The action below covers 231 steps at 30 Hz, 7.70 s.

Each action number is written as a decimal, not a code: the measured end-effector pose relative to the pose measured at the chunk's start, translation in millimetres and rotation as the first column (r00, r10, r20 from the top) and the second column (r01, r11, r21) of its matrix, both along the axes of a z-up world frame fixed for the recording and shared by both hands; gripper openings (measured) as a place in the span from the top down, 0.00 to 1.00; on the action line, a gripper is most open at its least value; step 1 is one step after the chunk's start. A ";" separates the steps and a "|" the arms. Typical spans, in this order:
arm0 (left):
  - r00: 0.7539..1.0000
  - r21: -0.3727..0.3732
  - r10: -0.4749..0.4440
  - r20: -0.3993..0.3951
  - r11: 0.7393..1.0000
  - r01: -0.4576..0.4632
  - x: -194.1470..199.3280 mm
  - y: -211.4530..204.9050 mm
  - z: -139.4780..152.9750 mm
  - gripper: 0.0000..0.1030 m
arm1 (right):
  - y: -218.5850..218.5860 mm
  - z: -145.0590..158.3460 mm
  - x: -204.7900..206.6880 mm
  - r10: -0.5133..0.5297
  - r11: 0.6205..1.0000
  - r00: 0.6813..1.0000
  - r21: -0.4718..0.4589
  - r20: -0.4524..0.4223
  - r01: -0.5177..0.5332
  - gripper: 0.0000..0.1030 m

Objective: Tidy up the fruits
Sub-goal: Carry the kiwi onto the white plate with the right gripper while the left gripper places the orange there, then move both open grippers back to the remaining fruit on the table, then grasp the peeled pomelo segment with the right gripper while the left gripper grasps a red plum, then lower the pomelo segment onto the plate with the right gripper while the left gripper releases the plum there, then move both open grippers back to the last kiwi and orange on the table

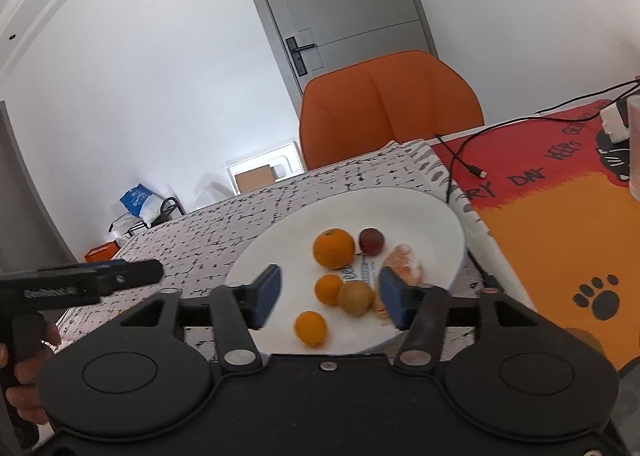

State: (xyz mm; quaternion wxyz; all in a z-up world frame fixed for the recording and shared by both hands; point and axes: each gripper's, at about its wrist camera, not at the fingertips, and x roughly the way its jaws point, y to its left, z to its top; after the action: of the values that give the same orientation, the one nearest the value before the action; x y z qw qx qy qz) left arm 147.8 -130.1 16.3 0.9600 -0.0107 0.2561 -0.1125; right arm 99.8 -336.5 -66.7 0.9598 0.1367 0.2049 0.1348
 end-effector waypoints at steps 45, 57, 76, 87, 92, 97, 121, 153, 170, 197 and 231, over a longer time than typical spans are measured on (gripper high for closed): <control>0.967 -0.072 0.254 -0.036 0.964 -0.256 -56.9 130.4 -29.7 0.12 | 123.2 6.0 -8.0 0.332 0.936 0.943 -0.123 0.002 -0.330 0.02; 0.949 -0.077 0.312 -0.048 0.946 -0.315 -71.6 151.3 -33.3 0.12 | 161.3 -7.2 -6.9 0.444 0.879 0.893 -0.160 -0.071 -0.449 0.26; 0.943 -0.108 0.327 -0.068 0.937 -0.333 -77.6 163.4 -40.6 0.12 | 169.6 -13.3 -17.7 0.497 0.836 0.854 -0.179 -0.155 -0.519 0.45; 0.954 -0.097 0.289 -0.081 0.950 -0.296 -75.6 154.8 -45.1 0.12 | 180.8 -21.0 -7.2 0.477 0.833 0.864 -0.231 -0.162 -0.503 0.55; 0.960 -0.101 0.263 -0.091 0.957 -0.272 -69.2 146.8 -47.9 0.16 | 183.4 -22.4 -9.5 0.472 0.827 0.869 -0.268 -0.145 -0.494 0.60; 0.968 -0.097 0.231 -0.101 0.966 -0.241 -61.0 135.9 -50.9 0.23 | 172.9 -20.9 -8.7 0.441 0.847 0.887 -0.261 -0.139 -0.462 0.62; 0.983 -0.082 0.132 -0.129 0.986 -0.143 -26.7 94.7 -61.9 0.78 | 129.0 -17.9 -2.2 0.364 0.903 0.926 -0.207 -0.096 -0.376 0.63; 0.999 -0.059 0.038 -0.022 0.997 -0.039 -17.1 50.0 -20.0 0.78 | 67.9 7.0 8.8 0.167 0.977 0.986 -0.136 0.021 -0.162 0.64; 0.999 -0.021 -0.042 -0.007 0.999 0.042 4.1 6.5 -13.6 0.78 | 21.4 -4.5 10.0 0.070 0.997 0.997 -0.044 0.018 -0.069 0.43; 0.990 0.027 -0.134 -0.032 0.990 0.135 22.7 -47.5 -12.0 0.59 | -16.3 -10.2 -8.1 -0.009 1.000 1.000 -0.013 0.026 0.010 0.31; 0.992 0.026 0.128 -0.017 0.991 -0.127 -7.1 50.8 -14.3 0.15 | 43.0 0.9 -7.1 0.083 0.995 0.996 -0.060 0.037 -0.081 0.04</control>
State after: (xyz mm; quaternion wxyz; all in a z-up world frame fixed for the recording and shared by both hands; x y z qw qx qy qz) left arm 140.7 -79.3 2.1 0.9629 -0.0159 0.2652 -0.0474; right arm 92.7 -293.4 -65.8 0.9609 0.0974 0.1952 0.1706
